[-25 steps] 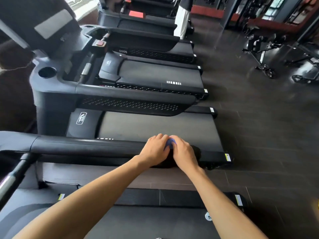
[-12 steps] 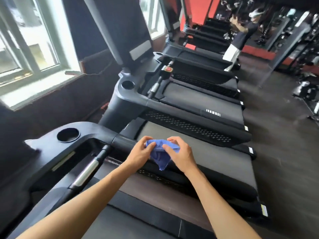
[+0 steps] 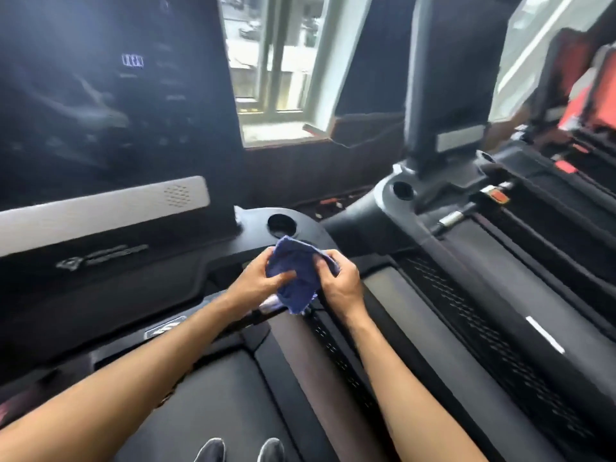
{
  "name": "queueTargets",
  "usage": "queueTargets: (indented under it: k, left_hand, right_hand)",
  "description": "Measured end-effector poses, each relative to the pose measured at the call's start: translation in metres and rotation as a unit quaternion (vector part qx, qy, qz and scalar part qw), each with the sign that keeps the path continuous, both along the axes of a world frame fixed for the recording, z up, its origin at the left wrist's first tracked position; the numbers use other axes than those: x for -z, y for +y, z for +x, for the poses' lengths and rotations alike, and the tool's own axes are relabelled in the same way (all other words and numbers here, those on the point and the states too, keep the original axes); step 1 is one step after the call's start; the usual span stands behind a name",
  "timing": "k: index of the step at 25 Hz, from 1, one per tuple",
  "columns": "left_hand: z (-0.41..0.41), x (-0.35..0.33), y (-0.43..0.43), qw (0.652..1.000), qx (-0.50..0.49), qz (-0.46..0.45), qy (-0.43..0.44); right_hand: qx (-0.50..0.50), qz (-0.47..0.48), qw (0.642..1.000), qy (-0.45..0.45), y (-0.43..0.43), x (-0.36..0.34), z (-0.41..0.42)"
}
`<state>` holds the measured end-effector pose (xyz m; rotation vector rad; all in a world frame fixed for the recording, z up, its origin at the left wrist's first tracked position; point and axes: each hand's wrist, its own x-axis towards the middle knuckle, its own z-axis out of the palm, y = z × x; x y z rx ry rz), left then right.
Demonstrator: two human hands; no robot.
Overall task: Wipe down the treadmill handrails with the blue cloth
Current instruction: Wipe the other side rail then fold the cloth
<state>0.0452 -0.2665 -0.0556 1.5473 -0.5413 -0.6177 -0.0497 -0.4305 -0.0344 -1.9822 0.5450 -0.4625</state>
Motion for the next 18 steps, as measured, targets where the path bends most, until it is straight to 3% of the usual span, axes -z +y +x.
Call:
queueTargets:
  k: [6, 11, 15, 18]
  left_hand:
    - [0.001, -0.018, 0.058, 0.975, -0.209, -0.02, 0.072]
    - [-0.011, -0.027, 0.099, 0.915, -0.367, -0.056, 0.159]
    - [-0.016, -0.033, 0.134, 0.904, -0.421, -0.012, 0.073]
    - [-0.014, -0.049, 0.161, 0.924, -0.382, 0.028, 0.012]
  right_hand:
    - [-0.111, 0.137, 0.984, -0.039, 0.03, -0.008, 0.061]
    - [-0.185, 0.153, 0.97, -0.035, 0.07, -0.014, 0.078]
    - [-0.218, 0.19, 0.957, -0.028, 0.105, -0.021, 0.089]
    - [-0.23, 0.263, 0.937, 0.011, 0.128, -0.031, 0.101]
